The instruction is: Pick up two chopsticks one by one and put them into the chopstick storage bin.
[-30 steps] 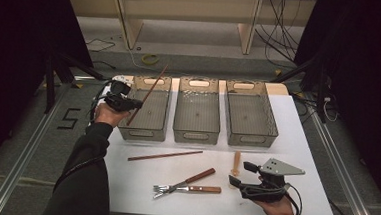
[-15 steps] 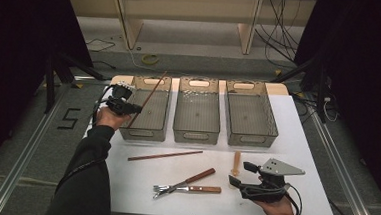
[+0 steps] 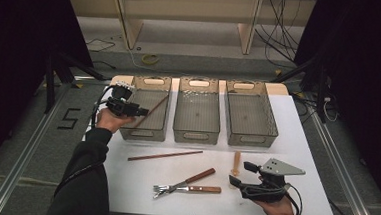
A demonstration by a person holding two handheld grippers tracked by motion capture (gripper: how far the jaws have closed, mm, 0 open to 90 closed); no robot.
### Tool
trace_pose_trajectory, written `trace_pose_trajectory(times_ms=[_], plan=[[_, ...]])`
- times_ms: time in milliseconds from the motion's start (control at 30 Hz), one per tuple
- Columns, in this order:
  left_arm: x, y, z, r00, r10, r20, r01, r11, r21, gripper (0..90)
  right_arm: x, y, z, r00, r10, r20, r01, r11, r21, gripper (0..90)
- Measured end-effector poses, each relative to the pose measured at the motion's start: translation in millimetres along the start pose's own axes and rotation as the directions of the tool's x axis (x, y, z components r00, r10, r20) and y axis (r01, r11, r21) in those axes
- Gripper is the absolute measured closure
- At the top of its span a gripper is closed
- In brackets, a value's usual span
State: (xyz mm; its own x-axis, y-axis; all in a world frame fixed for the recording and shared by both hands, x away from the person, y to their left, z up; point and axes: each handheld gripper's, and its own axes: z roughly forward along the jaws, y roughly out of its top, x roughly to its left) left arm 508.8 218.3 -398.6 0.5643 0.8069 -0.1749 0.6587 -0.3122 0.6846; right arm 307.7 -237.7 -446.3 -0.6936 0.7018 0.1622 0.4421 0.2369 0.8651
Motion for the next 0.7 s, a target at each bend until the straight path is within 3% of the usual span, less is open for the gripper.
trace_pose_trajectory(times_ms=[167,333,500,700], plan=[[-17.6,-5.9,-18.4,0.9974,0.042,0.058,-0.04,0.9986,-0.035,30.1,-0.1,-0.2,-0.4,1.0,0.003,0.0,-0.003,1.0,-0.001,26.6],[-32.6,-15.5,-29.3,0.9935,0.089,0.072,-0.085,0.9952,-0.048,24.4,-0.2,-0.2,-0.7,1.0,0.002,0.0,-0.002,1.0,-0.003,26.6],[-40.5,-22.1,-30.9,0.9887,0.115,0.096,-0.112,0.9929,-0.041,23.5,0.2,0.3,-1.2,1.0,-0.001,0.0,0.001,1.0,-0.007,26.6],[-49.1,-30.1,-24.8,0.9825,0.148,0.113,-0.151,0.9885,0.012,23.2,0.9,0.4,-2.4,1.0,-0.004,-0.002,0.004,1.0,-0.016,26.6]])
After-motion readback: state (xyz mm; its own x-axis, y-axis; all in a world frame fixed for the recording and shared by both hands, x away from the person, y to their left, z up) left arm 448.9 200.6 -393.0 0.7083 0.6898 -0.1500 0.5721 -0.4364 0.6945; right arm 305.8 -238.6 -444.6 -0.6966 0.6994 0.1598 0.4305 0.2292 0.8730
